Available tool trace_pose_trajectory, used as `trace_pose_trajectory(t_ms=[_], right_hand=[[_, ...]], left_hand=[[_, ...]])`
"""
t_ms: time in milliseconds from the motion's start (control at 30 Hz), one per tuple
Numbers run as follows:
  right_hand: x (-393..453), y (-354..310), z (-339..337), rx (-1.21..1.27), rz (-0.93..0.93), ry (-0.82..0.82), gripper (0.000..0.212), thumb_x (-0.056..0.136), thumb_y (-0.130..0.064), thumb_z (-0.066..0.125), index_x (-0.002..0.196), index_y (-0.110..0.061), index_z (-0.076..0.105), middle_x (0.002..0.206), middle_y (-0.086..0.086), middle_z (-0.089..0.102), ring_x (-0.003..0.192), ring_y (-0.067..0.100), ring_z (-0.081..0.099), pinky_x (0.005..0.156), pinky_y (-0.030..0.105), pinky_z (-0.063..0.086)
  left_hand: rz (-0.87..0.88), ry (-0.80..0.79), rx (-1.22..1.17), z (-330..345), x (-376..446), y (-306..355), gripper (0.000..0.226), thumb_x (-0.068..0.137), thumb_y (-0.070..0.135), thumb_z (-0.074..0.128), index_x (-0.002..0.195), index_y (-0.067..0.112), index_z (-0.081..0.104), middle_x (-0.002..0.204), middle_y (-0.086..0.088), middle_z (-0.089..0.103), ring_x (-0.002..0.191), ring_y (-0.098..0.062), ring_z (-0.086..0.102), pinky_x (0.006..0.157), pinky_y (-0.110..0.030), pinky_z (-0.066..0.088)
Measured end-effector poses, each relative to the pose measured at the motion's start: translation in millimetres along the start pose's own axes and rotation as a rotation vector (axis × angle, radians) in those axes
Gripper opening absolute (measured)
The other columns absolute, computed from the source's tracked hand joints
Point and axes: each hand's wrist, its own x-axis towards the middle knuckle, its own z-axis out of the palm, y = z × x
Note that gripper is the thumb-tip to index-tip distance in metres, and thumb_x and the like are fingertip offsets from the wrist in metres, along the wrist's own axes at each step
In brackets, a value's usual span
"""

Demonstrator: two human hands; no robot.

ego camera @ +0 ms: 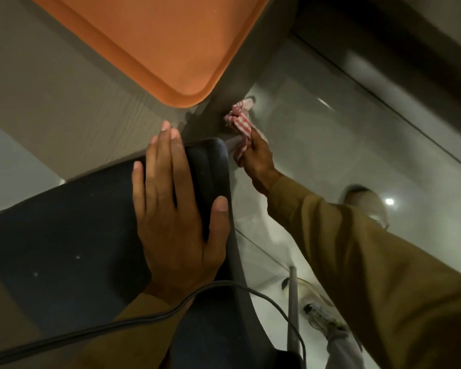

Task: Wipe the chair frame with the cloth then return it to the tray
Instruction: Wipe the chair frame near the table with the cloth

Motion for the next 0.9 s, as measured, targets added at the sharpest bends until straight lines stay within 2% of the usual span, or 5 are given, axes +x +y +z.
trace_pose_trajectory(t_ms=[233, 367, 500, 733, 900], right_hand=[[-96.1, -29.2, -10.8, 0.115, -0.129, -0.077, 0.046, 0.113, -0.009, 0.037, 0.156, -0.023, 0.044, 0.162, 0.004, 0.046, 0.15, 0.023, 0.044, 0.122, 0.052, 0.041], [-162.3, -37.7, -17.9, 0.248, -0.247, -0.105, 0.042, 0.111, -0.018, 0.049, 0.151, -0.026, 0.052, 0.153, -0.009, 0.058, 0.145, 0.011, 0.052, 0.118, 0.047, 0.047], [-161.9, -38.8, -11.8, 0.262, -0.244, 0.037, 0.039, 0.105, -0.006, 0.058, 0.143, -0.014, 0.062, 0.141, -0.002, 0.069, 0.133, 0.008, 0.063, 0.113, 0.042, 0.053], [-110.8, -21.7, 3.8, 0.239, -0.163, 0.207, 0.029, 0.104, -0.007, 0.06, 0.13, -0.007, 0.071, 0.123, 0.004, 0.077, 0.12, 0.018, 0.072, 0.106, 0.039, 0.058], [-70.4, -29.4, -3.6, 0.275, 0.064, 0.233, 0.024, 0.102, 0.003, 0.056, 0.118, 0.007, 0.072, 0.113, 0.029, 0.075, 0.11, 0.049, 0.069, 0.102, 0.062, 0.054]], left_hand=[[0.002, -0.02, 0.023, -2.8, -0.2, -0.2, 0.08, 0.111, 0.052, 0.02, 0.169, -0.002, 0.026, 0.179, -0.018, 0.026, 0.17, -0.032, 0.021, 0.14, -0.051, 0.013], [0.006, -0.021, 0.042, -1.3, 0.3, -1.4, 0.08, 0.111, 0.053, 0.019, 0.17, -0.001, 0.025, 0.179, -0.019, 0.026, 0.169, -0.032, 0.022, 0.14, -0.051, 0.013], [0.006, -0.016, 0.03, -1.7, -0.3, -0.9, 0.08, 0.111, 0.054, 0.019, 0.17, -0.002, 0.025, 0.179, -0.019, 0.026, 0.169, -0.033, 0.022, 0.14, -0.052, 0.014], [0.009, 0.005, 0.041, 1.8, -1.4, -2.9, 0.08, 0.11, 0.054, 0.018, 0.17, 0.001, 0.024, 0.178, -0.019, 0.028, 0.168, -0.033, 0.024, 0.14, -0.05, 0.015], [0.002, -0.013, 0.04, 2.0, -2.2, -4.5, 0.08, 0.11, 0.053, 0.02, 0.171, 0.001, 0.024, 0.179, -0.017, 0.027, 0.169, -0.031, 0.023, 0.14, -0.051, 0.015]])
